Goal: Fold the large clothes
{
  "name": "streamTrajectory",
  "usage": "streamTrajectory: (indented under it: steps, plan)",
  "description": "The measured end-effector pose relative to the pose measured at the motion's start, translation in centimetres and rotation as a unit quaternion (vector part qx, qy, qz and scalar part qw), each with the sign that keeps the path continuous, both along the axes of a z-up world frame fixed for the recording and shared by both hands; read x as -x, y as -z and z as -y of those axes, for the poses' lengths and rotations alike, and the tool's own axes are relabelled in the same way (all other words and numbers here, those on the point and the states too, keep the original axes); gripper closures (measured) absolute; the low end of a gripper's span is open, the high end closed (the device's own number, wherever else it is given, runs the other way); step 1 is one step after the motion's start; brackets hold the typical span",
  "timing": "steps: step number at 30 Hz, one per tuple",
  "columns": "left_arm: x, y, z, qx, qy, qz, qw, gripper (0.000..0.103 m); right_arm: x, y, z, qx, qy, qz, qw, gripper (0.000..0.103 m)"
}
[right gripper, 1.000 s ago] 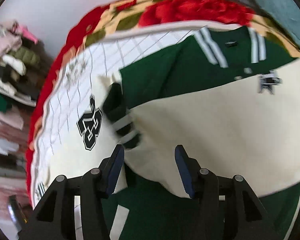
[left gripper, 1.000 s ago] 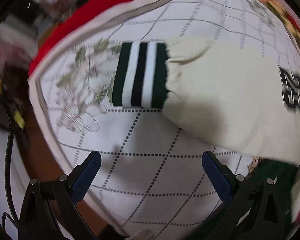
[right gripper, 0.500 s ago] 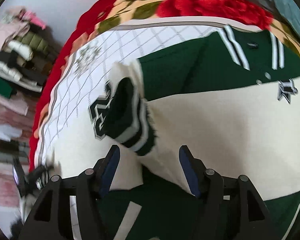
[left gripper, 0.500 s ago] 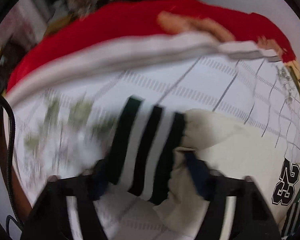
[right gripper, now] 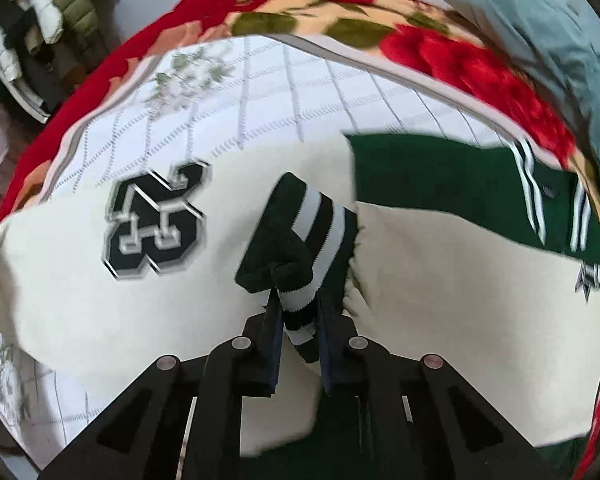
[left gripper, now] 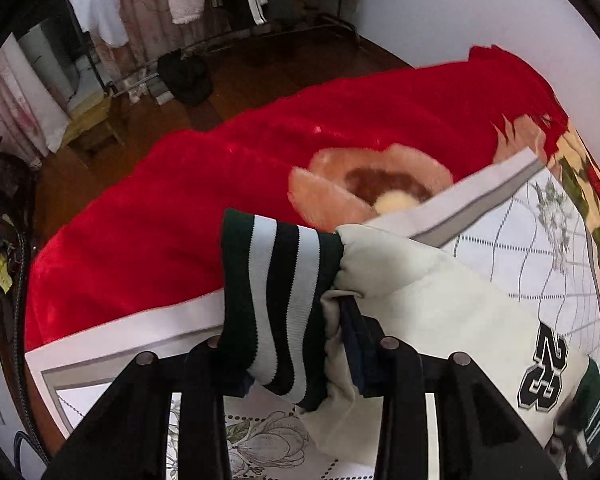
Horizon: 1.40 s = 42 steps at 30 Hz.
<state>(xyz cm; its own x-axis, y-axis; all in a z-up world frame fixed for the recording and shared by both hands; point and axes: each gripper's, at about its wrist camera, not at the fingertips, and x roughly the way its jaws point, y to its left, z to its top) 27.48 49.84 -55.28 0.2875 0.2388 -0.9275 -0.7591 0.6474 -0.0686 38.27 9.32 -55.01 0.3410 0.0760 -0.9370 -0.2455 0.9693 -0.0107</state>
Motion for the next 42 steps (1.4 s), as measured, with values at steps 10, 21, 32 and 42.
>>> streamTrajectory:
  steps: [10,21,32,42]
  plan:
    - [3.5,3.4,-0.2,0.128,-0.086,0.050,0.9867,0.040,0.0,-2.7,5.0,-0.129,0.014,-0.058,0.990,0.040]
    - [-1.2,2.5,1.8,0.024,-0.067,0.052,0.9961,0.081,3.6,-0.9,11.6,-0.163,0.145,-0.116,0.969,0.039]
    - [-4.3,-11.5,7.4,-0.085,0.054,0.123,0.9872,0.089,-1.1,1.4,8.2,-0.177,0.159,-0.136,0.962,0.079]
    - [-8.1,-20.6,22.1,-0.158,0.224,0.132,0.9527,0.089,0.3,-3.5,13.3,-0.032,0.148,-0.079,0.985,0.048]
